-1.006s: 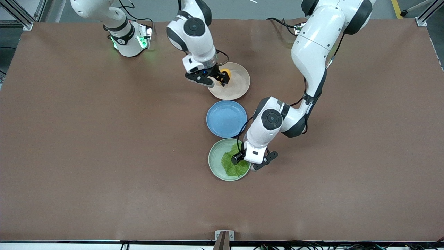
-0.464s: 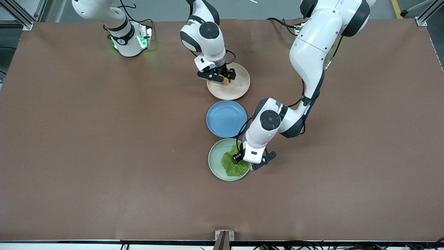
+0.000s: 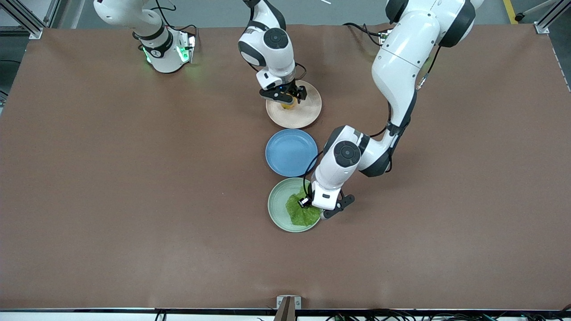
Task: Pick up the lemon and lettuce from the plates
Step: 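Grasp the lettuce with the left gripper while the right gripper reaches the lemon, then grasp the lemon with the right gripper and lift both items off plates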
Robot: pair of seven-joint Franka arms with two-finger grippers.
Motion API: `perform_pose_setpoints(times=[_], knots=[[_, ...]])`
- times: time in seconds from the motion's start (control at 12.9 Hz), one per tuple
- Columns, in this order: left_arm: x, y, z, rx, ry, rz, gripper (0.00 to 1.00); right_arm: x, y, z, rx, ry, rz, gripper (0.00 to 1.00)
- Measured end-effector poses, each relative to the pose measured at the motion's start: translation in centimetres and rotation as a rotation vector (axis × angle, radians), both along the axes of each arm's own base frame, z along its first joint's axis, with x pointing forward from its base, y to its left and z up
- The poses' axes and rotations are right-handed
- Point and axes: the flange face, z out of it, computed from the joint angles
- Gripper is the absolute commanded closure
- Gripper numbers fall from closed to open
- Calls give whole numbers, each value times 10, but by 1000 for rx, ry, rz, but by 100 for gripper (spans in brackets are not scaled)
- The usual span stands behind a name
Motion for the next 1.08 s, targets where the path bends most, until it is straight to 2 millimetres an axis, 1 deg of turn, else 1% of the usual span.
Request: perform_pose_setpoints(times=[0.08, 0.15, 0.23, 0.31, 0.39, 0.46, 0.54, 0.62, 0.7, 0.77, 0.85, 0.93, 1.01, 1.08], knots=[[0, -3, 3, -4, -5, -2, 95, -5, 3, -6, 2, -2, -3, 13], [0, -6, 6, -8, -12, -5, 95, -11, 5, -12, 1, -2, -5, 36], [1, -9, 11, -13, -19, -8, 95, -15, 6, -15, 0, -2, -6, 66], [1, -11, 18, -22, -30, -8, 95, -16, 6, -17, -1, -2, -7, 94], [3, -13, 29, -32, -43, -2, 95, -14, 6, -16, 0, -4, -11, 100], [6, -14, 45, -46, -61, 5, 95, -9, 6, -15, 2, -8, -19, 100], [10, -13, 65, -61, -83, 13, 95, 0, 4, -12, 4, -17, -34, 100], [13, -8, 88, -67, -92, 23, 95, 15, 0, -5, 4, -27, -47, 100], [18, 3, 109, -56, -79, 34, 95, 32, -6, 9, -8, -30, -42, 100], [26, 24, 129, -43, -65, 56, 95, 56, -18, 30, -26, -25, -19, 100], [34, 51, 145, -34, -59, 82, 95, 83, -38, 57, -37, -17, 4, 100], [39, 82, 156, -25, -56, 106, 94, 113, -64, 86, -33, -15, 25, 100], [39, 113, 162, -21, -43, 133, 94, 145, -96, 111, -25, -18, 45, 100], [36, 141, 165, -21, -24, 160, 94, 176, -132, 126, -19, -27, 67, 100]])
